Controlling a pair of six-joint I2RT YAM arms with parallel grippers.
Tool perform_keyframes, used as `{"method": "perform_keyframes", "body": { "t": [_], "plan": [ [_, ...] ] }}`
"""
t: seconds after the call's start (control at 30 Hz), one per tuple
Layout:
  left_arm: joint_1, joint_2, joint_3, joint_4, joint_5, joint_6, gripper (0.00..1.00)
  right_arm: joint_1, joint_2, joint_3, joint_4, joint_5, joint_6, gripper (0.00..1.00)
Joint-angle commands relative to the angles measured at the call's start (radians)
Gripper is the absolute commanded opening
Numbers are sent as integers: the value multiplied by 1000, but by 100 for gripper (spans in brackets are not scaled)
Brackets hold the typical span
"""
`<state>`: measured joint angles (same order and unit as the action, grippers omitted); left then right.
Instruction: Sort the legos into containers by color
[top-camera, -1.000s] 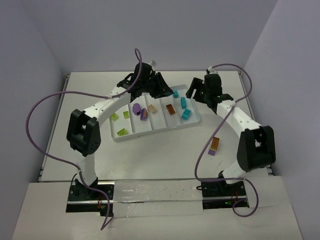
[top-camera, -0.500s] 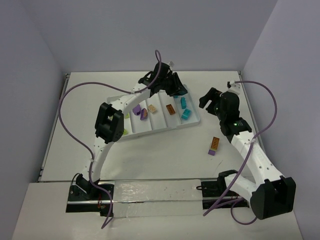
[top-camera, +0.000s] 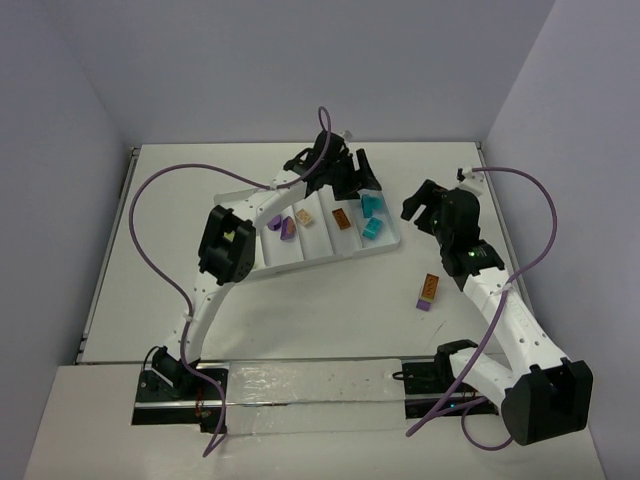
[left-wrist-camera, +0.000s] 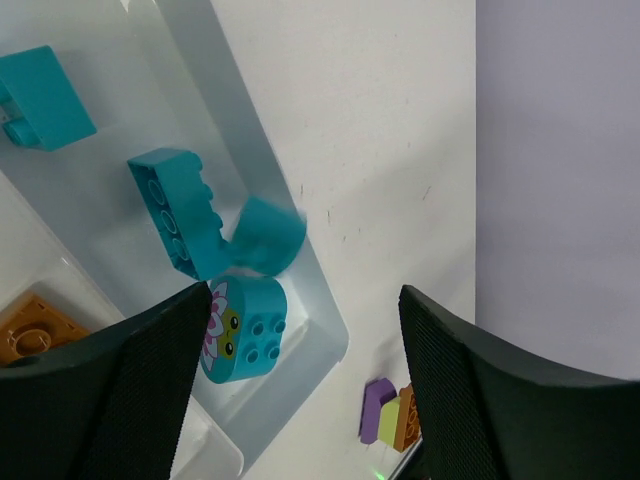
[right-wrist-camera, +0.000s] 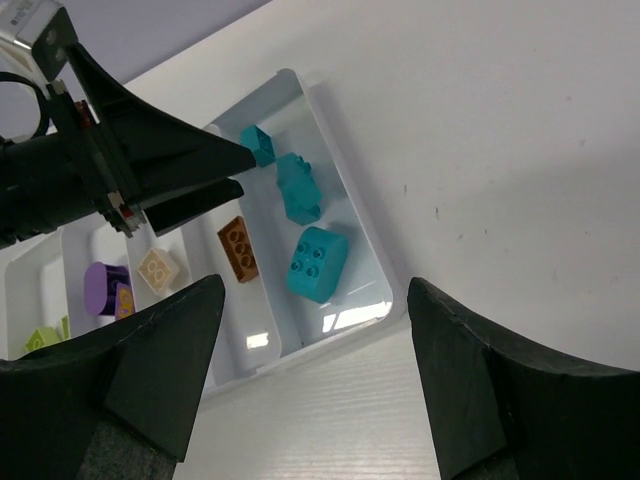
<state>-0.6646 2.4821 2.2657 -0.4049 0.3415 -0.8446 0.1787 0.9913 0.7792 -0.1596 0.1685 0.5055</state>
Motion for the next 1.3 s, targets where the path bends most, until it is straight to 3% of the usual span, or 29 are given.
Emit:
{"method": "perform_keyframes", "body": {
  "t": [0.0,0.17,0.3,0.47,0.67,0.83,1.27],
  "plan": [
    [-16,-48,46,-11,-15,51,85,-4,-18,20,-52,62,-22,81],
    [-30,-132,7,-29,-39,95,86,-5,-52,5,-157,161,28,82],
    [-33,-271,-109,-24,-84,118,86,-5,-48,21,-353,299,99,82],
    [-33,-475,-260,-13,-176,151,86,-5,-94,-39,-475,296,206,82],
    [-30,-632,-421,-28,-263,174,86,-5,-84,-68,-525,305,230,81],
    [-26,-720,-517,-27,-273,173,86,-5,-39,-106,-541,217,271,78],
    [-26,-772,-560,-43,-293,193,86,-4,27,-174,-499,178,285,63]
  ]
}}
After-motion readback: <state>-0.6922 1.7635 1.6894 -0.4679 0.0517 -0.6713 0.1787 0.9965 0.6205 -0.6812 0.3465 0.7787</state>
